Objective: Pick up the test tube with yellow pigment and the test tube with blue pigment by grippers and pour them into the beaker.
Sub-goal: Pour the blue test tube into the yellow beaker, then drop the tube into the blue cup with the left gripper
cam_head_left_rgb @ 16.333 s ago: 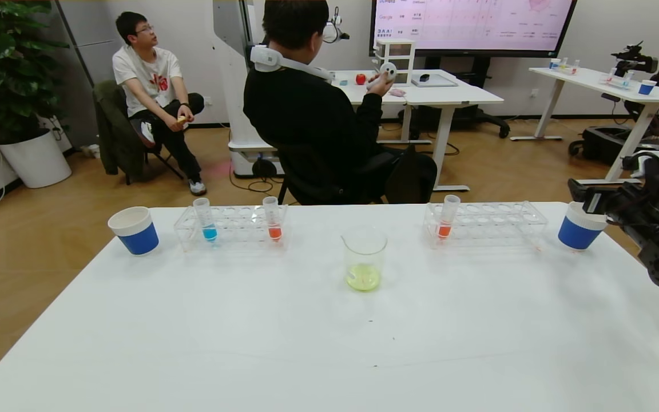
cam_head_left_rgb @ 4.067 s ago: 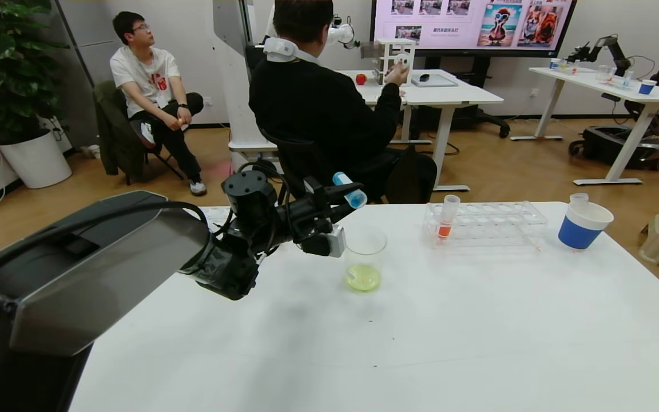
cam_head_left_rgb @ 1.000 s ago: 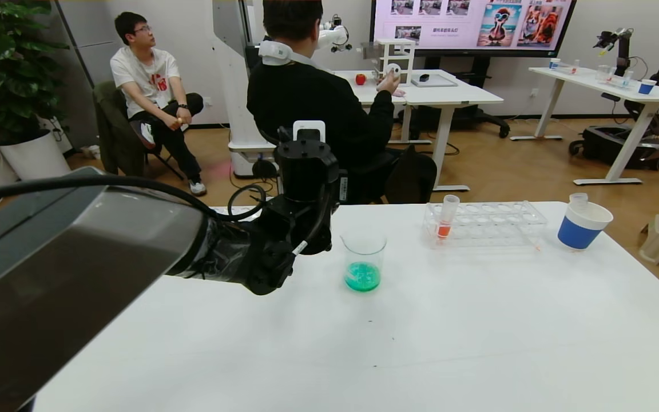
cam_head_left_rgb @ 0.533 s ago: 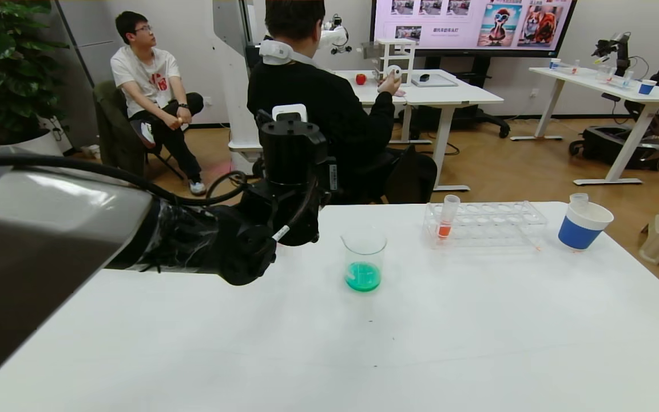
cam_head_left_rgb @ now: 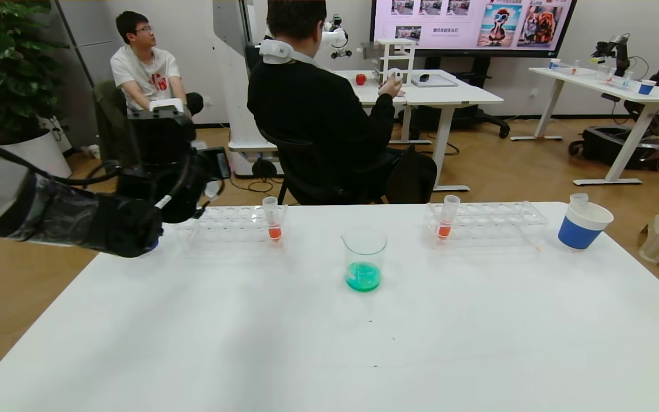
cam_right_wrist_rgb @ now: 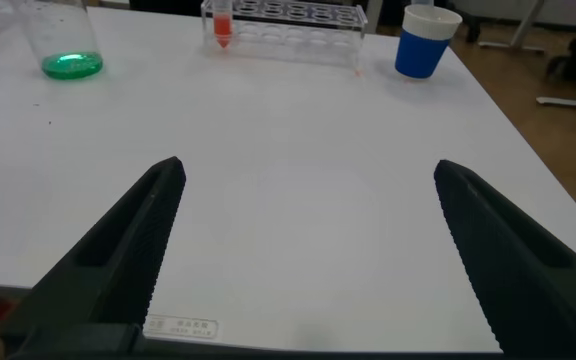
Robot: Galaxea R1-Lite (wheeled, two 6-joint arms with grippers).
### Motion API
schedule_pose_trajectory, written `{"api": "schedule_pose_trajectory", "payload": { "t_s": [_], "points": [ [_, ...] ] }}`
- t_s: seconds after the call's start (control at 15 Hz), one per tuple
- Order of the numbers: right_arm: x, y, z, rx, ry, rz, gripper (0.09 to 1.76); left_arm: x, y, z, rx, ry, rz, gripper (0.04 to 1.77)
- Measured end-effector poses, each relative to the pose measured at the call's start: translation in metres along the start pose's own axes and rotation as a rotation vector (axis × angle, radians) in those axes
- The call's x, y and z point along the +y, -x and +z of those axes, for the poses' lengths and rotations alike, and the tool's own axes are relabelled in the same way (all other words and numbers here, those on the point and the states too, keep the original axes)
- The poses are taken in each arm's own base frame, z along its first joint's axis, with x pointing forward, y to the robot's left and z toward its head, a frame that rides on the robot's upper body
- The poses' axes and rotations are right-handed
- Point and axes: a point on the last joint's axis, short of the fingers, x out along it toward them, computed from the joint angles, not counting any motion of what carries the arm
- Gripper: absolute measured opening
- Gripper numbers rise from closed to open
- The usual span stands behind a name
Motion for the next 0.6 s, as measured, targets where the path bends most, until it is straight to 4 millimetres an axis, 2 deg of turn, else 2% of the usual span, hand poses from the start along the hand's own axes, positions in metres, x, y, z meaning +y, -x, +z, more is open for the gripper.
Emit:
{"api": "schedule_pose_trajectory", "payload": {
  "t_s": [0.13,0.33,0.47,0.6],
  "points": [
    [0.0,0.0,0.0,0.0,0.0,0.0,1.74,0.043,-0.013,-0.001,0.012,-0.001,0.043,0.51],
    [0.0,0.0,0.0,0.0,0.0,0.0,1.74,0.093,-0.028,-0.002,-0.018,0.008,0.094,0.51],
    [0.0,0.0,0.0,0.0,0.0,0.0,1.74,0.119,-0.037,-0.007,-0.014,0.007,0.124,0.51],
    [0.0,0.0,0.0,0.0,0.0,0.0,1.74,0.137,-0.044,-0.013,0.003,0.005,0.156,0.51]
  ]
}}
